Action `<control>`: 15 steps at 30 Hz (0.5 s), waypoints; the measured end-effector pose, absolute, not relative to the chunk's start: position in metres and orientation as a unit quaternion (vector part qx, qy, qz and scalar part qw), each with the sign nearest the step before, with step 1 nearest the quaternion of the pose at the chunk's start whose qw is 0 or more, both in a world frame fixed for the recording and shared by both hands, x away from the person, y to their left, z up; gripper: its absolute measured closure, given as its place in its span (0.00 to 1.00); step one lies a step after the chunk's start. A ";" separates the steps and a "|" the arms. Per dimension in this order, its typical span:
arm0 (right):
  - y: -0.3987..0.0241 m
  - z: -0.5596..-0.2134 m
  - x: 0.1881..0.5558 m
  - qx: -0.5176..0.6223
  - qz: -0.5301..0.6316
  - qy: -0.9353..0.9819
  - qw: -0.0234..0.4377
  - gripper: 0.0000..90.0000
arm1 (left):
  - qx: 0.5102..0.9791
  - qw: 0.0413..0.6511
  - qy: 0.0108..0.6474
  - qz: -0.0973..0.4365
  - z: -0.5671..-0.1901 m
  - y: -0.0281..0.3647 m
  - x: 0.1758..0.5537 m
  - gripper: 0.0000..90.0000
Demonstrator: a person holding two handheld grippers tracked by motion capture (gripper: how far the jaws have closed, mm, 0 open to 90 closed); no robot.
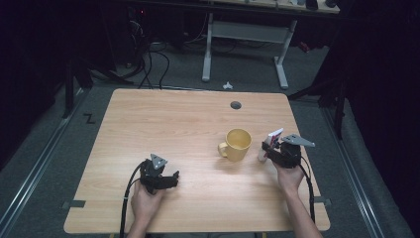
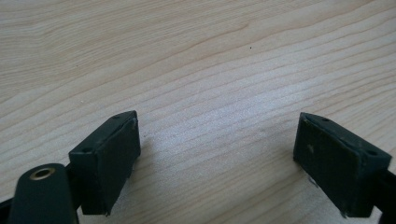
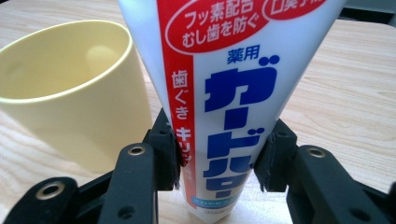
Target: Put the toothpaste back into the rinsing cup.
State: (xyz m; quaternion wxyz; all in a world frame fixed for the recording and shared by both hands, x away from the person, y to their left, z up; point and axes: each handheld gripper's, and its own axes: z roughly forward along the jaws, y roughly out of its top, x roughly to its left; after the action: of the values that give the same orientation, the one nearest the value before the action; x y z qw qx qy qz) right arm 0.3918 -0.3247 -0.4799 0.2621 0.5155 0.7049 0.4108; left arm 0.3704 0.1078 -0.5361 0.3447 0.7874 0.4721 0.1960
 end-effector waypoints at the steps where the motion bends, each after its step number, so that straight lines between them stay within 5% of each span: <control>1: -0.325 -0.479 0.390 0.513 0.412 0.707 0.259 0.65 | 0.787 0.345 0.472 0.196 -0.536 0.108 0.370 0.17; 15: -0.329 -0.466 0.377 0.488 0.425 0.725 0.237 0.64 | 0.787 0.345 0.472 0.196 -0.536 0.108 0.370 0.17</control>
State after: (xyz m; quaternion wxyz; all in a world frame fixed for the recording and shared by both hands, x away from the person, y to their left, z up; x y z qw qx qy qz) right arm 0.3775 -0.3289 -0.4659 0.2368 0.4879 0.7248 0.4249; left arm 0.3704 0.1078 -0.5361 0.3446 0.7875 0.4719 0.1960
